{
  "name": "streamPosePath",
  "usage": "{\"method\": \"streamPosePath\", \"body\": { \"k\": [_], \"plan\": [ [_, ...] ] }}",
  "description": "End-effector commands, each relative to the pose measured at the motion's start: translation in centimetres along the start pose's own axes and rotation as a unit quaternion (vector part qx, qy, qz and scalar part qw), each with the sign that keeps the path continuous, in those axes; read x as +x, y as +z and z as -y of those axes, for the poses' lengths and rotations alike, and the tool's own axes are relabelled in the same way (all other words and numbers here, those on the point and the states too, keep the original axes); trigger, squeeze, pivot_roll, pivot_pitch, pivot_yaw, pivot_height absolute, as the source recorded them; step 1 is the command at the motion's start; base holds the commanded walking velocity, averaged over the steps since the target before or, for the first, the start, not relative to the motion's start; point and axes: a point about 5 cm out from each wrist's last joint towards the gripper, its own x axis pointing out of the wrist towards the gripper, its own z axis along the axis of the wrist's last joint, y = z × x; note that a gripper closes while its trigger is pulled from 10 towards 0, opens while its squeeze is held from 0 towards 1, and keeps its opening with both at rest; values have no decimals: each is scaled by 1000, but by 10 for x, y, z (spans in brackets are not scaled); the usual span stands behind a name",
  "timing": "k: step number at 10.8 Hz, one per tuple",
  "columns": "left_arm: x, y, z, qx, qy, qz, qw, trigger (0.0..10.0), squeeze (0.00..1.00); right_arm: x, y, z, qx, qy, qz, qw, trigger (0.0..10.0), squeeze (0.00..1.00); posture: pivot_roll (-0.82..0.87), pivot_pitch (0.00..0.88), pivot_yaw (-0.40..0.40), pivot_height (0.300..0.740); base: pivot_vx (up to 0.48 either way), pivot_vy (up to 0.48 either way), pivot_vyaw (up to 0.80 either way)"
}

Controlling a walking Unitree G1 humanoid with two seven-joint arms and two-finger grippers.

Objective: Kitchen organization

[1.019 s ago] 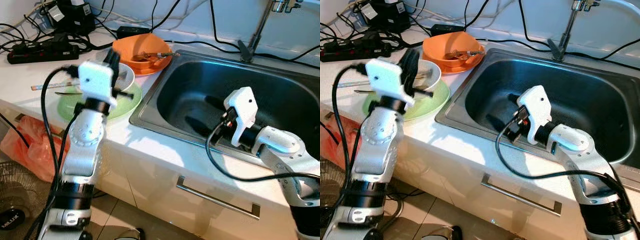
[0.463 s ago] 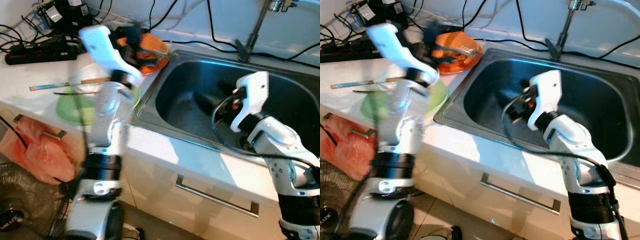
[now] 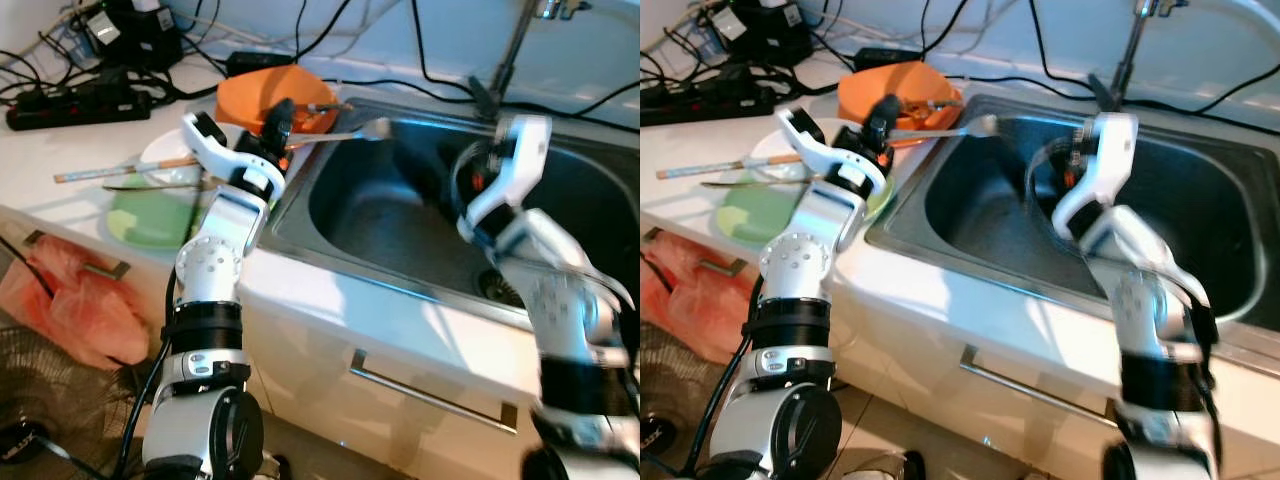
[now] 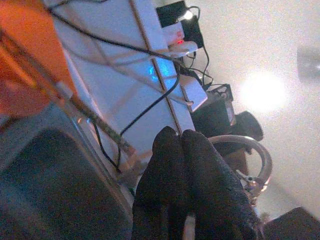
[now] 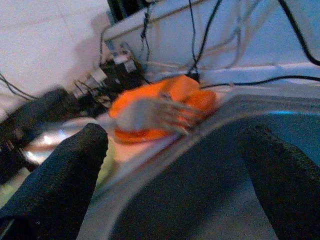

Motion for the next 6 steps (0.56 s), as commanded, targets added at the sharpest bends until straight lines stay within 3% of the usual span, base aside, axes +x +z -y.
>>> {"method": "streamPosePath", "body": {
  "k": [1, 2, 4, 6],
  "plan": [
    [6, -38, 9, -80, -34, -38, 995, 0, 0, 4, 0, 2, 34, -5, 1, 999, 10000, 0, -18, 81, 62, 740, 0, 0, 0],
    [2, -45, 5, -96, -31, -59, 993, 0, 0, 11, 2, -1, 76, -1, 13, 997, 10000, 0, -16, 84, 65, 740, 0, 0, 0],
    [1, -50, 7, -103, -38, -75, 991, 0, 0, 16, 3, -7, 92, 6, 16, 996, 10000, 0, -17, 90, 70, 740, 0, 0, 0],
    [4, -50, 9, -112, -44, -61, 991, 0, 0, 23, 0, -16, 129, 5, 28, 991, 10000, 0, -20, 93, 67, 740, 0, 0, 0]
  ]
}}
